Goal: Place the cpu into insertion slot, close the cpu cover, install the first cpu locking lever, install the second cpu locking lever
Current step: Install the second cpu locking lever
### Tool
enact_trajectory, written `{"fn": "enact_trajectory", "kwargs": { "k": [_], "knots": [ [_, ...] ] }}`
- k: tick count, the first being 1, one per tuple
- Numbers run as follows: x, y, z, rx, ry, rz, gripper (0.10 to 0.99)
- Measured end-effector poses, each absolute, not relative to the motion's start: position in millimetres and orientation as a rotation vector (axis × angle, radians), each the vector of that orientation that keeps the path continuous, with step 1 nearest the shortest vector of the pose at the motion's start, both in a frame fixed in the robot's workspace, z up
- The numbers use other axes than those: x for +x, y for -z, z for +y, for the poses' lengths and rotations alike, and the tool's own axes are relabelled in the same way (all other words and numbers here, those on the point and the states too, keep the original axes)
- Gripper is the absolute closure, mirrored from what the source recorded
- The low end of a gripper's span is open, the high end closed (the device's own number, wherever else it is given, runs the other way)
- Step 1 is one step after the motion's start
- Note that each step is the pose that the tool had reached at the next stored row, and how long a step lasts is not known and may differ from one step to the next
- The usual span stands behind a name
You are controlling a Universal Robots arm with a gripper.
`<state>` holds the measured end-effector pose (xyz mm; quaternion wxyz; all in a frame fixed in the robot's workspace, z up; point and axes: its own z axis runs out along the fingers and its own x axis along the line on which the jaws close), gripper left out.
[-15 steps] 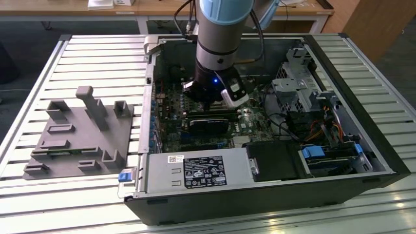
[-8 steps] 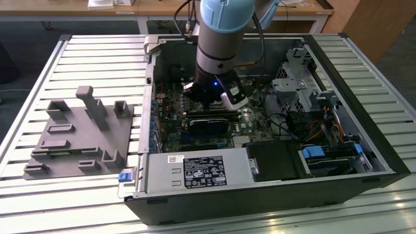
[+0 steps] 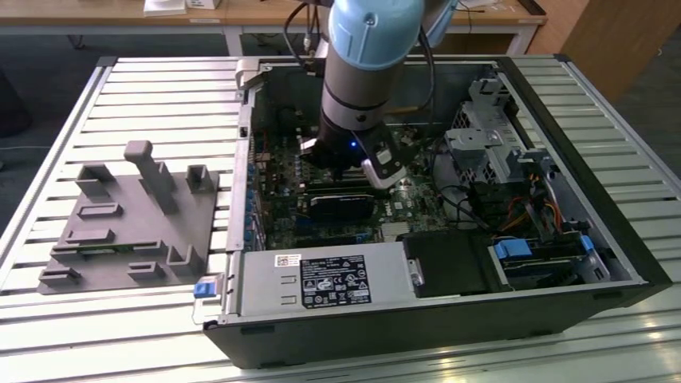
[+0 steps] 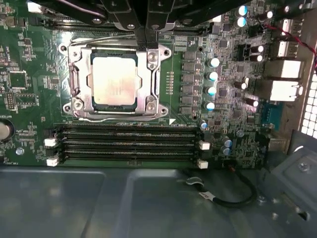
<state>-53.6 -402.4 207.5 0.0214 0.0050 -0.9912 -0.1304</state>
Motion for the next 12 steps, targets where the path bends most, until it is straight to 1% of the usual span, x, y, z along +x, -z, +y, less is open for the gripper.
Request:
{"fn": "enact_trajectory", "kwargs": {
  "k": [12],
  "knots": [
    [-63.5,-202.8,-408.1,0.016,0.407,-3.072,0.98]
  ]
}}
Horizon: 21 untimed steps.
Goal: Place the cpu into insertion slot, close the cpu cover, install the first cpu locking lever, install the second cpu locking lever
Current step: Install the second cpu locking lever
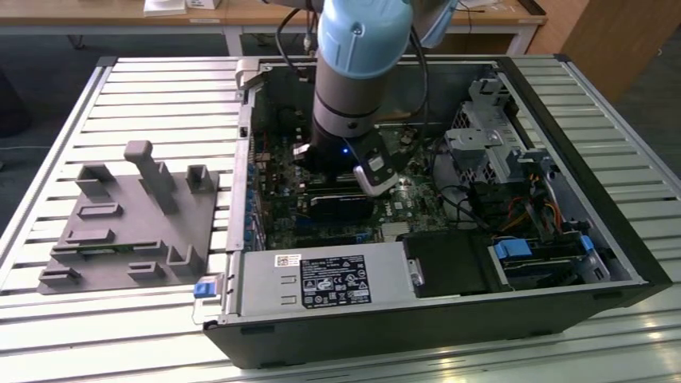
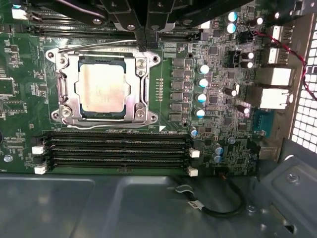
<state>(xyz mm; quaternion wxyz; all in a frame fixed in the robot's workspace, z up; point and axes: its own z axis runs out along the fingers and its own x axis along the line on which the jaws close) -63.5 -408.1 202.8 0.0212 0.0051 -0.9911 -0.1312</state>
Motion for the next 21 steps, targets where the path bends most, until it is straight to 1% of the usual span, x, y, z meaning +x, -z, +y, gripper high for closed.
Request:
{"fn": "enact_trajectory", "kwargs": {
  "k": [6,11,21],
  "knots": [
    [-65,-200,-408,0.016,0.419,-3.072,0.98],
    [-65,-196,-408,0.017,0.454,-3.067,0.98],
    [-65,-191,-409,0.018,0.48,-3.063,0.98]
  ]
}}
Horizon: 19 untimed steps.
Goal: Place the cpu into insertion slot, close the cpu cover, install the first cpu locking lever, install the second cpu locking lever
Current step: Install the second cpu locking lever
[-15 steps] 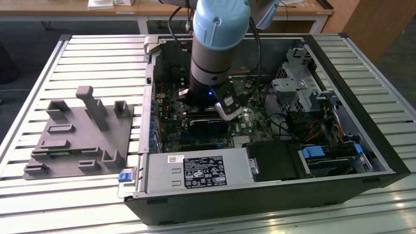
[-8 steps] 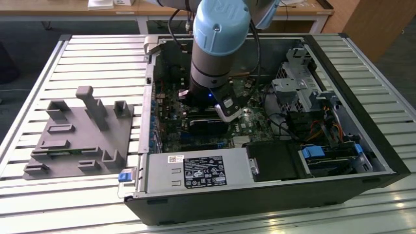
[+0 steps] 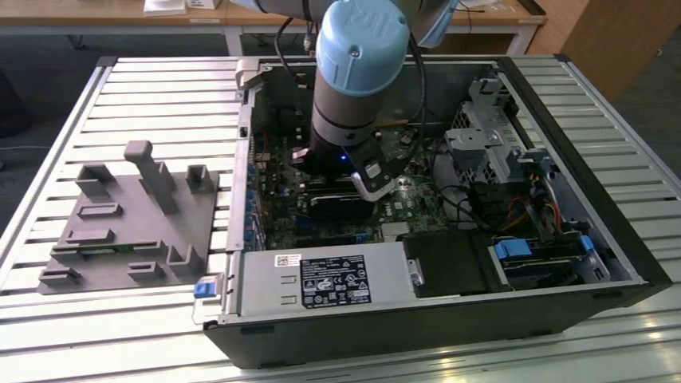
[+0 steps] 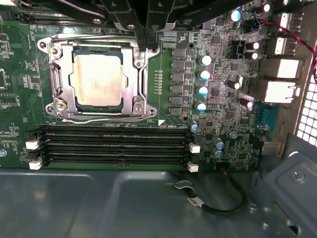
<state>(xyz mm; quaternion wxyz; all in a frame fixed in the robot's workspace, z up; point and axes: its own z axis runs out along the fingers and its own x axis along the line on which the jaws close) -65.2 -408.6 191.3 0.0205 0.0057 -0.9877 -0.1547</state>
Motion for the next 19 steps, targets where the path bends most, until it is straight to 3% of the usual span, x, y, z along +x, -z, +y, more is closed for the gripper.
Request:
{"fn": "enact_trajectory", "kwargs": {
  "k": [19],
  "knots": [
    [-71.8,-184.6,-407.3,0.02,0.502,-3.06,0.98]
  ]
}}
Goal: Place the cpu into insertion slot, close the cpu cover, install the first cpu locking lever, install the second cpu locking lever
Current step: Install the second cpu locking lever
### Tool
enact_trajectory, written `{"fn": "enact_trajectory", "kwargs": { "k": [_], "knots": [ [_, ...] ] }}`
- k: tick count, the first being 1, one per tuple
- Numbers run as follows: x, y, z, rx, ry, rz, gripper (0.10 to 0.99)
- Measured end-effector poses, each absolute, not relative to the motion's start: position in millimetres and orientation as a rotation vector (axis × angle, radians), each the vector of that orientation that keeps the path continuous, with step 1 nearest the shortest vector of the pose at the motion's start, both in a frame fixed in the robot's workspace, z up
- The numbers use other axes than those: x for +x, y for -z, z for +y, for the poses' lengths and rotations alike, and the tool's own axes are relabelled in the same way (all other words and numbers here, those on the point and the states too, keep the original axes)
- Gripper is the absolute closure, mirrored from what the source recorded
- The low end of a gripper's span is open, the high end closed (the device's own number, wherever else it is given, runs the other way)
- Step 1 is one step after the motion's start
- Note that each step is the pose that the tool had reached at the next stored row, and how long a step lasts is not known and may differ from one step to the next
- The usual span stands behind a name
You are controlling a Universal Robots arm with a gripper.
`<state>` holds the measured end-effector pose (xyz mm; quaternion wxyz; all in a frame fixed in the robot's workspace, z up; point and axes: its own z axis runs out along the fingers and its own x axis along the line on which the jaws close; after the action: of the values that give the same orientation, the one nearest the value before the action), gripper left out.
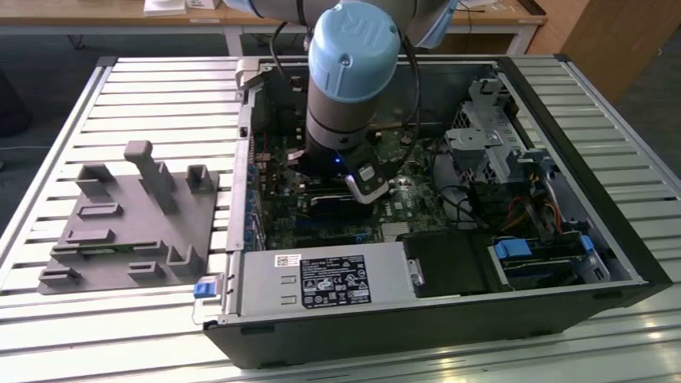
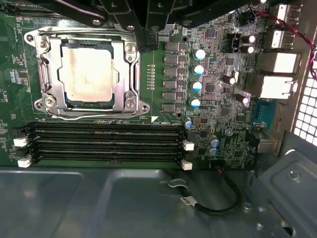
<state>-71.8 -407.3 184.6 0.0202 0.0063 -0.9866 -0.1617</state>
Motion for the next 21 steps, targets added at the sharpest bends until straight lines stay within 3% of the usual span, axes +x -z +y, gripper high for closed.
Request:
{"fn": "enact_trajectory", "kwargs": {
  "k": [21],
  "knots": [
    [-71,-228,-406,0.017,0.503,-3.062,0.98]
  ]
}}
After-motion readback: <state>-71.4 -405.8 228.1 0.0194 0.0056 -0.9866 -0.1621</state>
